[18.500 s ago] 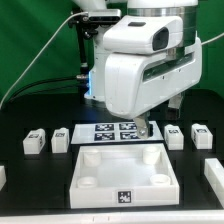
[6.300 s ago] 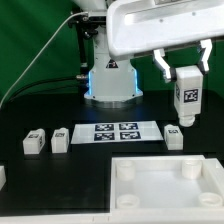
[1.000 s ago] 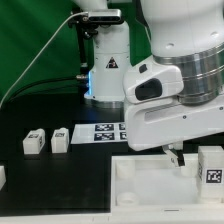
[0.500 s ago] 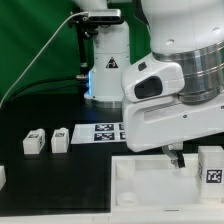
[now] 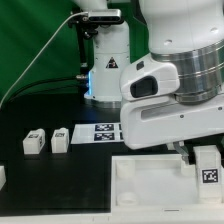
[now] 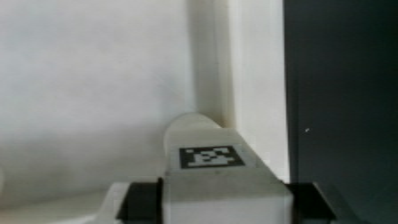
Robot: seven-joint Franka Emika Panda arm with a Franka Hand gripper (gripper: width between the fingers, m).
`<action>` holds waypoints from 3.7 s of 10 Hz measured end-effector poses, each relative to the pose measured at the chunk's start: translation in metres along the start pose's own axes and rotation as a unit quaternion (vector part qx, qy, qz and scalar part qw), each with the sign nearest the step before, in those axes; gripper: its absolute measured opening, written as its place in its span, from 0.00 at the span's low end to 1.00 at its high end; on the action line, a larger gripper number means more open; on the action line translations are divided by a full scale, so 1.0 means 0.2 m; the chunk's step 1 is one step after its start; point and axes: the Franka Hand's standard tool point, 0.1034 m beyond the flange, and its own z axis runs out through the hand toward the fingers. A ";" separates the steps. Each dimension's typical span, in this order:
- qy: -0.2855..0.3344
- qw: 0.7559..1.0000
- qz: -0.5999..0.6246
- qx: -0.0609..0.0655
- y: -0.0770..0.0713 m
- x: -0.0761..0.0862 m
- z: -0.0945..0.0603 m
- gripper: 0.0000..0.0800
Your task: Assemble one leg
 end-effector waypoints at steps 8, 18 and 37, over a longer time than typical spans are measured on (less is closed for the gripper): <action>0.024 0.822 0.567 0.043 -0.04 0.05 0.01 0.37; 0.059 0.982 0.181 0.007 -0.03 0.05 0.02 0.81; 0.058 0.803 0.593 0.015 0.02 0.08 0.01 0.47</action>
Offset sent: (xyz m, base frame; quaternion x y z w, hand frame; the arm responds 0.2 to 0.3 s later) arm -0.0004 -0.0020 -0.0040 -0.0666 0.0537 0.4051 0.9103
